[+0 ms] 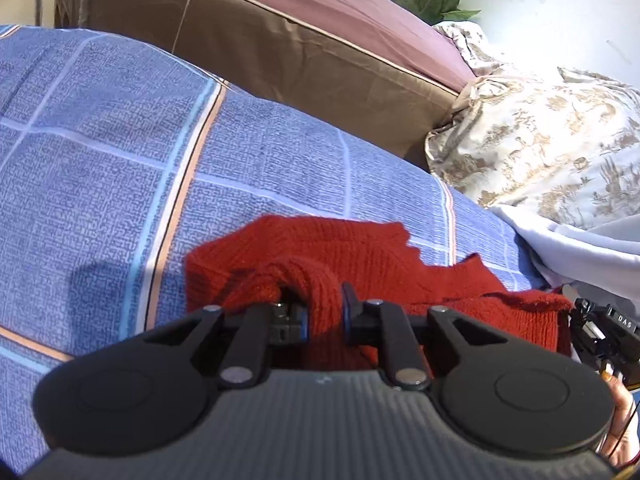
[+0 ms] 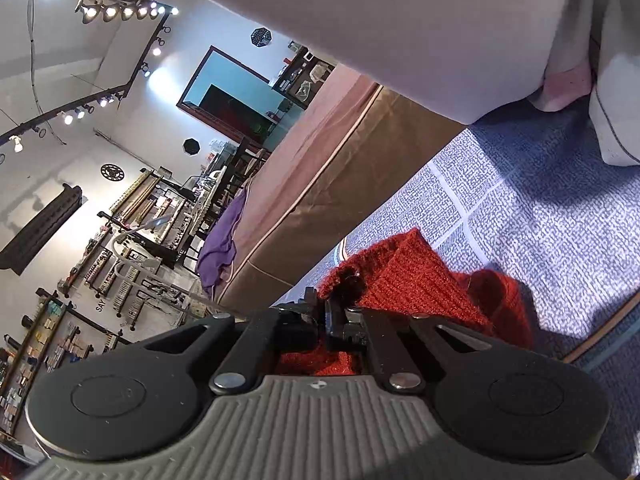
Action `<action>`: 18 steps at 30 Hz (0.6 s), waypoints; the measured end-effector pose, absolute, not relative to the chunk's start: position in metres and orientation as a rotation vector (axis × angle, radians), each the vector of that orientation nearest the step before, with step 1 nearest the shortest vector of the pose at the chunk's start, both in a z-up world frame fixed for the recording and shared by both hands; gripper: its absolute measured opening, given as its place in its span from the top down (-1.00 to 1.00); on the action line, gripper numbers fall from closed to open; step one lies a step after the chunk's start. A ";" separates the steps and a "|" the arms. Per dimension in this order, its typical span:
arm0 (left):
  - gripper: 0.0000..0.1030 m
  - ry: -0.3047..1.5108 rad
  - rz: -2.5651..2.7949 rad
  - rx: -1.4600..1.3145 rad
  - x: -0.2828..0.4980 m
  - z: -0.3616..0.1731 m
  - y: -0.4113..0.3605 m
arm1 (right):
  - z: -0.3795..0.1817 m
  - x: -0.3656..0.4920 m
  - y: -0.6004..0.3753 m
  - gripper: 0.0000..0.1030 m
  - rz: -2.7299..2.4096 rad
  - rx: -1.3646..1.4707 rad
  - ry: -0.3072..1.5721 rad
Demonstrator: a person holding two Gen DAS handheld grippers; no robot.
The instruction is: Fold small clothes
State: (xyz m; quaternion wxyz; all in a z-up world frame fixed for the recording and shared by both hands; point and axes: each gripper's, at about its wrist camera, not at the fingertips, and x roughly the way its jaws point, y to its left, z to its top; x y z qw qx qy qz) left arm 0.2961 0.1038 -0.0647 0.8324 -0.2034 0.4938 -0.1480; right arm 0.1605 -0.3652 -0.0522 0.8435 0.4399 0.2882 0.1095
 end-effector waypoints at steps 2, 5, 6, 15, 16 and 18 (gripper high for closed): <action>0.71 1.062 -0.302 -0.444 0.303 -0.074 0.104 | -0.058 0.167 -0.365 0.88 0.210 0.916 0.609; 0.65 1.096 -0.312 -0.424 0.307 -0.084 0.099 | -0.071 0.170 -0.371 0.38 0.079 0.914 0.615; 0.63 1.088 -0.324 -0.400 0.306 -0.082 0.096 | -0.074 0.167 -0.375 -0.26 0.045 0.932 0.603; 0.58 1.114 -0.357 -0.403 0.308 -0.058 0.110 | -0.019 0.120 -0.360 -0.95 0.147 0.546 0.506; 0.56 1.123 -0.361 -0.429 0.309 -0.057 0.112 | -0.013 0.115 -0.353 -0.94 0.171 0.483 0.516; 0.34 1.146 -0.377 -0.551 0.317 -0.058 0.122 | -0.005 0.108 -0.338 -0.94 0.229 0.374 0.541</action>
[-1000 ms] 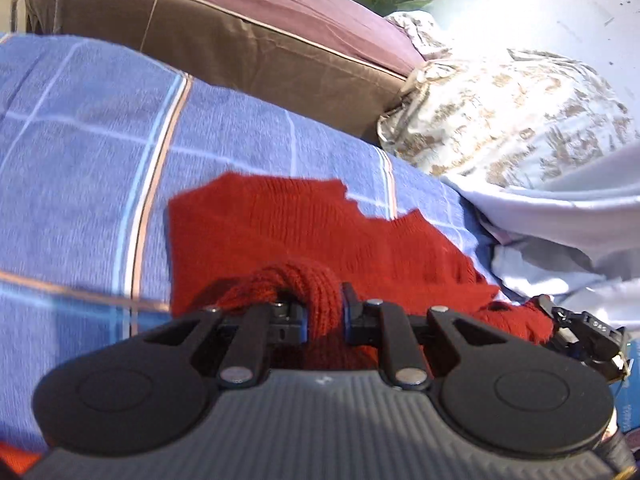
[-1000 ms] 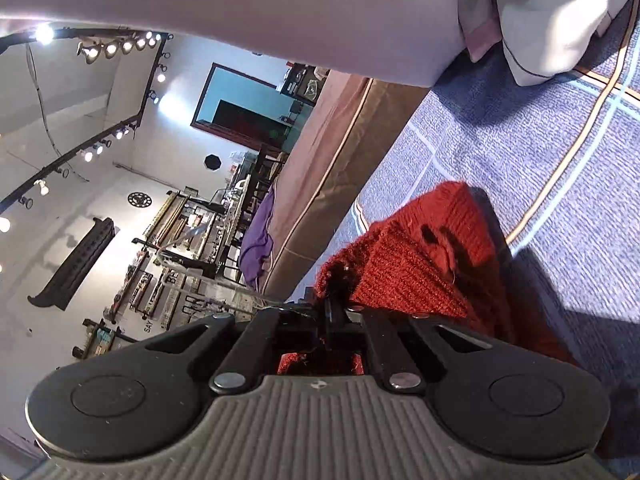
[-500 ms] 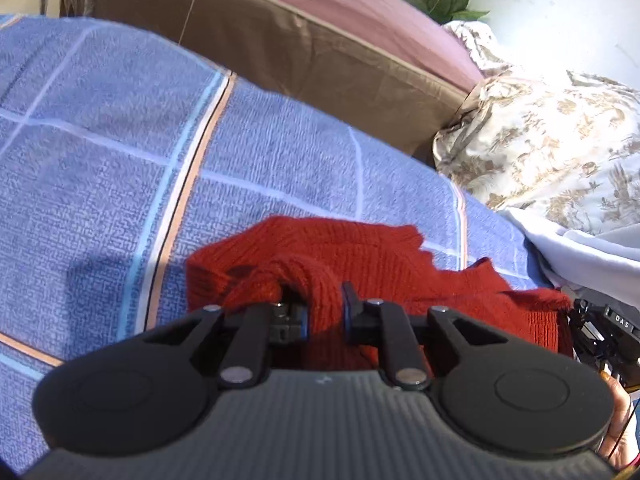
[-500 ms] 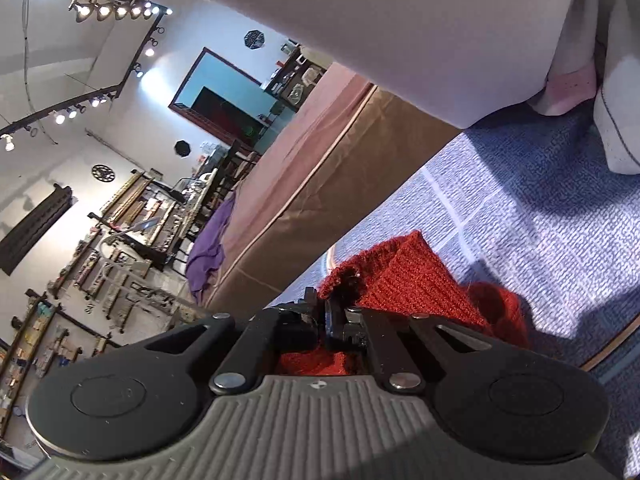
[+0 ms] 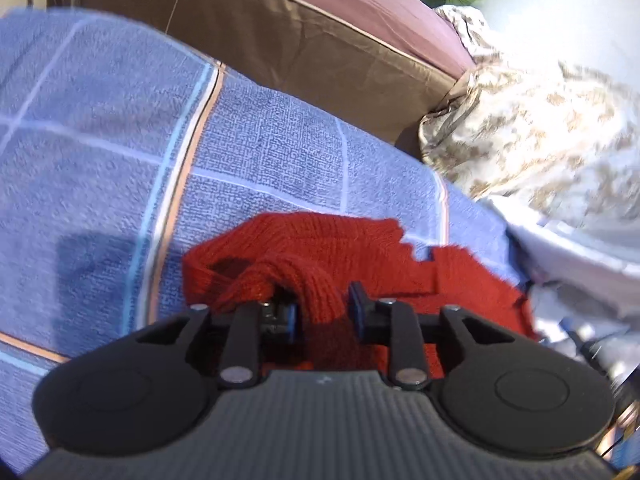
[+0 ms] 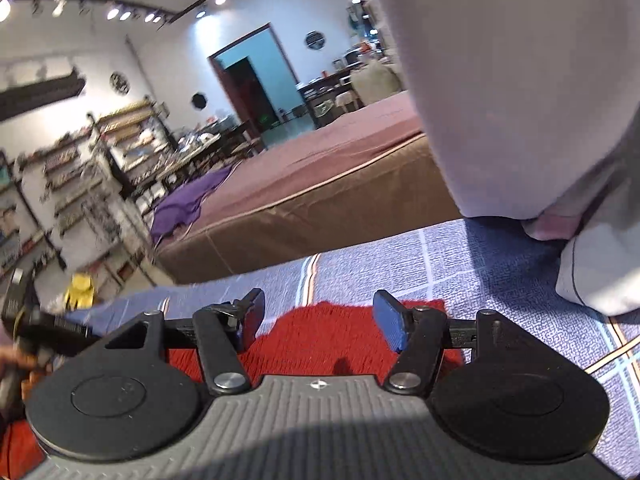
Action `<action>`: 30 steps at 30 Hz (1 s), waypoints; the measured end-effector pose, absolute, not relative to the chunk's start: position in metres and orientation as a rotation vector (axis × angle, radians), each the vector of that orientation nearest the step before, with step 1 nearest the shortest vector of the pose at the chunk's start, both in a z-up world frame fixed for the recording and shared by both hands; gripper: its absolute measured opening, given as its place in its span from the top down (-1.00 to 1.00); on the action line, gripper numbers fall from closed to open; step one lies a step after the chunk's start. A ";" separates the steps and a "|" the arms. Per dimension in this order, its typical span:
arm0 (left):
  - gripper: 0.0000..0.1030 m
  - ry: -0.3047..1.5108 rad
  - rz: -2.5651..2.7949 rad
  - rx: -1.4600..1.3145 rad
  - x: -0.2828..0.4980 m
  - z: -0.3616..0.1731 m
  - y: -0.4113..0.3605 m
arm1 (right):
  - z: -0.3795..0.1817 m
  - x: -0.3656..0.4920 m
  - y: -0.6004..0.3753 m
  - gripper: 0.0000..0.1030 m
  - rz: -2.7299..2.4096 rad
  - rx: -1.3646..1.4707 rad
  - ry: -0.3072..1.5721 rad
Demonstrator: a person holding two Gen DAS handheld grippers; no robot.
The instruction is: Fold small clothes
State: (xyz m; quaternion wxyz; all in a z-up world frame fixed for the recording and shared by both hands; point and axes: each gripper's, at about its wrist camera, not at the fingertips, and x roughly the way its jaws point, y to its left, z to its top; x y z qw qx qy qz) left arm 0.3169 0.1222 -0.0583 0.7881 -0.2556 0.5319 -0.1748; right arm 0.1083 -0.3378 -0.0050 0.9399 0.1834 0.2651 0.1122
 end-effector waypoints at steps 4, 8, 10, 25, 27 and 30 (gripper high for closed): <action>-0.96 1.129 -0.367 -0.939 0.329 -0.063 0.159 | -0.008 0.096 -0.313 -0.94 0.336 0.331 0.619; -0.99 0.948 -0.298 -0.634 0.322 -0.016 0.165 | -0.013 0.079 -0.294 -0.94 0.395 0.324 0.648; -0.99 0.954 -0.282 -0.486 0.311 -0.002 0.154 | -0.014 0.073 -0.285 -0.93 0.415 0.283 0.663; -0.90 0.839 -0.377 0.382 0.243 -0.090 -0.005 | -0.043 0.089 -0.285 -0.34 0.248 0.044 0.712; -0.98 0.857 -0.276 0.315 0.263 -0.099 0.024 | -0.052 0.100 -0.305 -0.27 0.155 0.057 0.720; -1.00 0.929 -0.260 0.143 0.289 -0.108 0.068 | -0.065 0.108 -0.345 -0.26 0.014 0.131 0.715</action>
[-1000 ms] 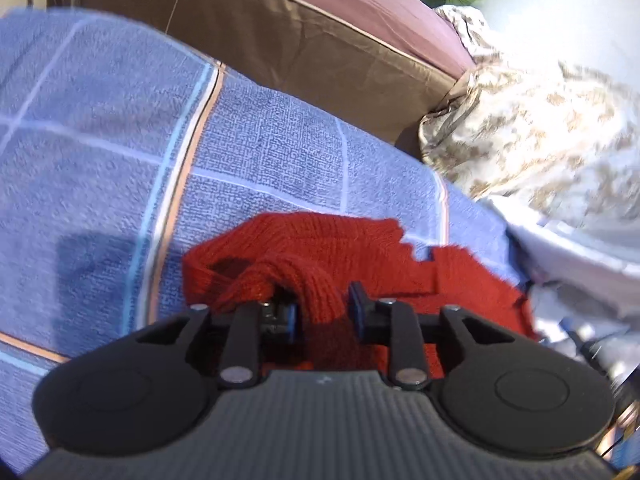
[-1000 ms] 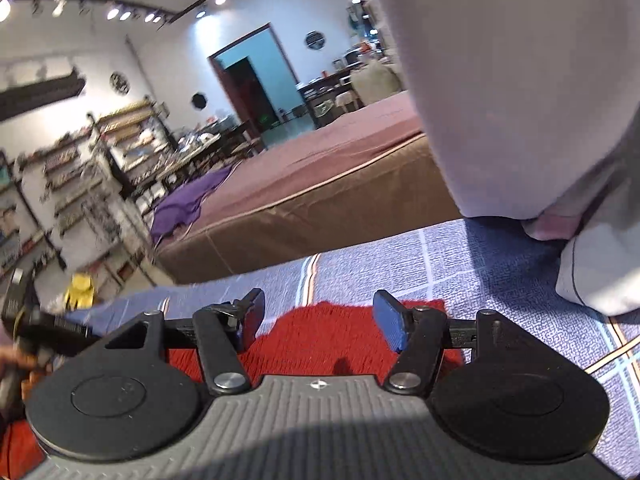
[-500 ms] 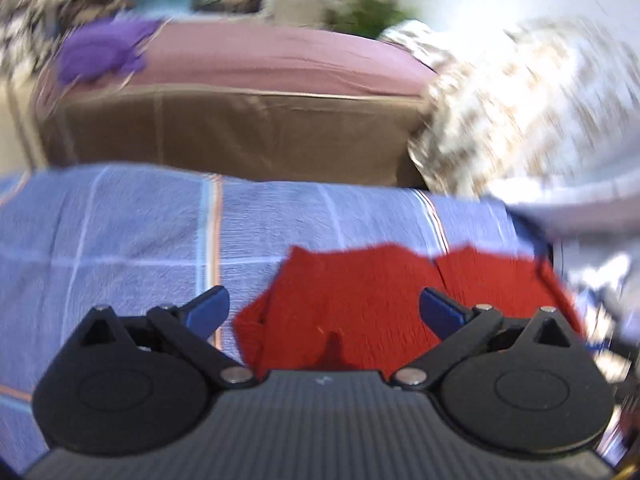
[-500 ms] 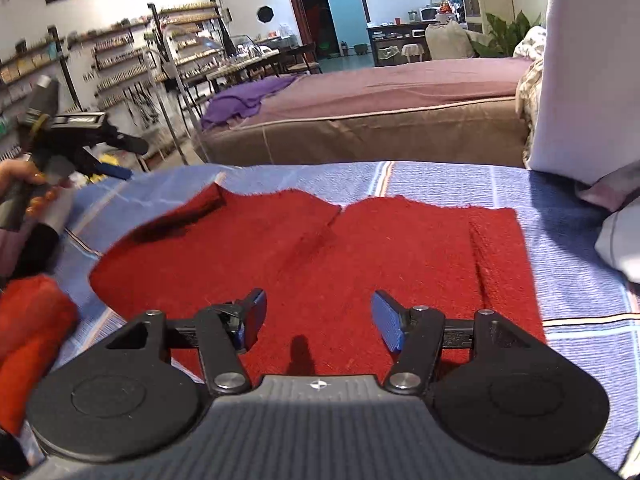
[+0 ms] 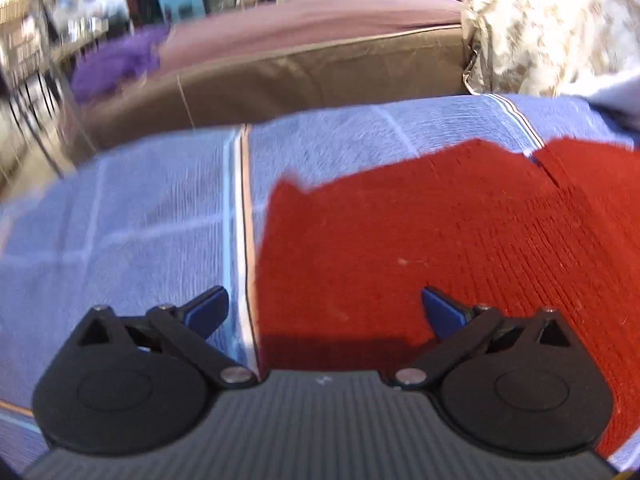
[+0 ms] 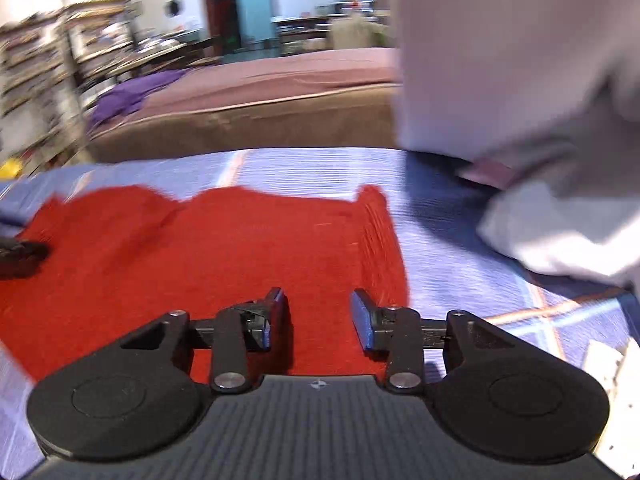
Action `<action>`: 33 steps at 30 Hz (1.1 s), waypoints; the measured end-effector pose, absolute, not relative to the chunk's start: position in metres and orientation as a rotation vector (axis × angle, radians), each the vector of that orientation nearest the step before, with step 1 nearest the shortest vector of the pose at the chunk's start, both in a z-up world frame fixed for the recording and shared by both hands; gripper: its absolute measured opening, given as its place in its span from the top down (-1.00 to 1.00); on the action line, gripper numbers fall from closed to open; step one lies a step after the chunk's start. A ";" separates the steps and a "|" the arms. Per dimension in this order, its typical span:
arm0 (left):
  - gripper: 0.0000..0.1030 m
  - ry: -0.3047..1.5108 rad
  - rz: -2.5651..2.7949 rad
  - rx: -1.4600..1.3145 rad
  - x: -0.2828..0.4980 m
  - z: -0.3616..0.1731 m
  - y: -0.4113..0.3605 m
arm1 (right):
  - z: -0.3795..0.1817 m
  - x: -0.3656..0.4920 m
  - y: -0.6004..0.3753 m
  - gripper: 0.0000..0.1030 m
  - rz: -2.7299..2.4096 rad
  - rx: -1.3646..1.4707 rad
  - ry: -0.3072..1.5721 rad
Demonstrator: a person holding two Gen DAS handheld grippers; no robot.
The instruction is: Fold small clothes
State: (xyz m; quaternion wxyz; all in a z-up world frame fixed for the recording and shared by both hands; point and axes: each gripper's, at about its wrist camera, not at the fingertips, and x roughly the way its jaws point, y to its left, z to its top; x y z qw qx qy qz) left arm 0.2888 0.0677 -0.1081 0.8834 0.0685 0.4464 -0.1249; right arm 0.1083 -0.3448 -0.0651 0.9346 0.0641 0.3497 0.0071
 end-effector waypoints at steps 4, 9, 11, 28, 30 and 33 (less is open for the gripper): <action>-1.00 0.953 -0.281 0.095 0.297 -0.111 0.082 | -0.087 0.106 -0.384 -0.55 -0.092 0.247 0.768; -1.00 0.934 -0.315 0.121 0.293 -0.104 0.082 | -0.085 0.077 -0.399 -0.74 -0.081 0.450 0.700; -1.00 0.910 -0.329 0.072 0.288 -0.089 0.087 | -0.079 0.067 -0.399 -0.74 -0.066 0.477 0.686; -1.00 0.617 -0.586 0.611 0.075 -0.068 -0.082 | -0.061 0.020 -0.397 -1.00 0.072 0.595 0.690; -1.00 0.551 -0.562 0.756 0.052 -0.087 -0.117 | -0.059 0.016 -0.398 -1.00 0.079 0.603 0.701; -1.00 0.461 -0.578 0.907 0.023 -0.110 -0.159 | -0.056 0.009 -0.396 -1.00 0.101 0.588 0.706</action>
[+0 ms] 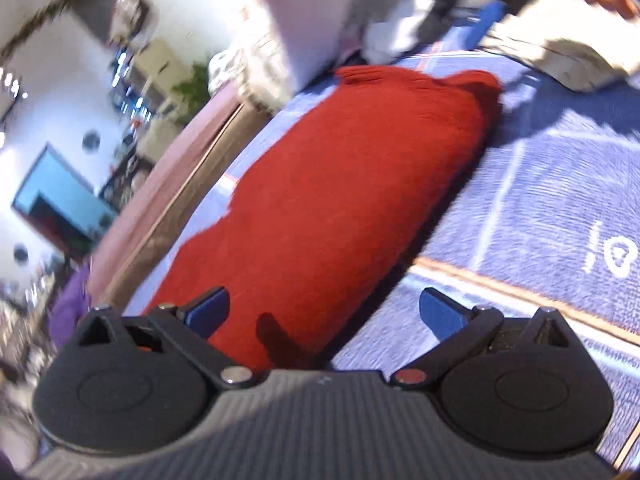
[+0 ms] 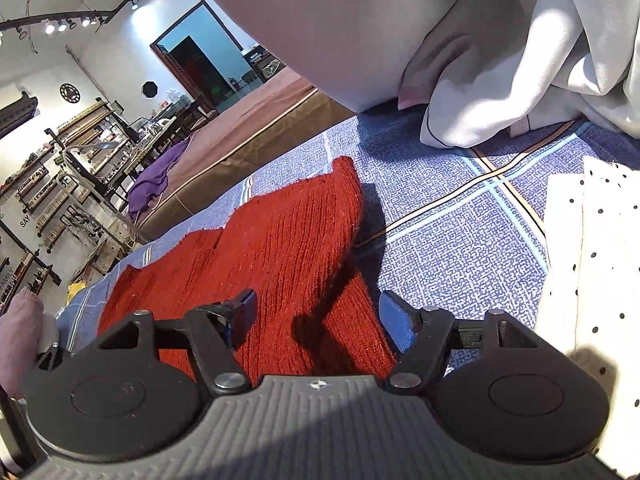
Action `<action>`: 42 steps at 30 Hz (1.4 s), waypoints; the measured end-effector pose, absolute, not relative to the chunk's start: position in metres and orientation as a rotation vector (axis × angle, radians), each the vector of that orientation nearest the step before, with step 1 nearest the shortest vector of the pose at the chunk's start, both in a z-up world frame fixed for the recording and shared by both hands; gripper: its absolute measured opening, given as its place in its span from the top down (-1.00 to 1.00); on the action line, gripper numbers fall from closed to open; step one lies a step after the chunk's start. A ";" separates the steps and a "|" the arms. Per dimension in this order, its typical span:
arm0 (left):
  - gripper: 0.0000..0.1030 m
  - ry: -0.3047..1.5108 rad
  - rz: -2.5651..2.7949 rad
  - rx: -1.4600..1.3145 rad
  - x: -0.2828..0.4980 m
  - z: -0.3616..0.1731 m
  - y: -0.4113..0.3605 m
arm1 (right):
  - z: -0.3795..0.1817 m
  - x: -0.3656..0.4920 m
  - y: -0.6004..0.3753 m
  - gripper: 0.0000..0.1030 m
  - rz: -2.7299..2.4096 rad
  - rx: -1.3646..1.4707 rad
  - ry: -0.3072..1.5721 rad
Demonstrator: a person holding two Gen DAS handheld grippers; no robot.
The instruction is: Fold small clothes
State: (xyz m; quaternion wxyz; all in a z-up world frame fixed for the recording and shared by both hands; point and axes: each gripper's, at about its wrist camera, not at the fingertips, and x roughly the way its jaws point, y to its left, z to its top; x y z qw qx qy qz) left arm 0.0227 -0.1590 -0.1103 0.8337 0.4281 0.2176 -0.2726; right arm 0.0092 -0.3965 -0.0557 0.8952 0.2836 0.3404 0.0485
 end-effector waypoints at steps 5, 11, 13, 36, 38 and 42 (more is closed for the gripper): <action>-1.00 0.334 -0.658 1.146 0.003 -0.146 -0.212 | -0.062 0.005 -0.401 -1.00 0.114 0.592 0.716; -1.00 0.174 -0.652 1.327 0.014 -0.171 -0.271 | -0.072 0.007 -0.414 -1.00 0.101 0.591 0.736; -0.98 0.140 -0.647 1.390 0.020 -0.176 -0.297 | -0.074 0.009 -0.421 -1.00 0.095 0.593 0.741; 0.29 0.381 -0.758 0.897 0.067 -0.132 -0.288 | -0.110 0.096 -0.443 -1.00 0.252 0.986 0.834; 0.29 0.386 -0.761 0.883 0.066 -0.129 -0.286 | -0.121 0.102 -0.442 -1.00 0.249 1.108 0.840; 0.29 0.410 -0.775 0.851 0.071 -0.126 -0.281 | -0.127 0.112 -0.430 -1.00 0.247 1.089 0.883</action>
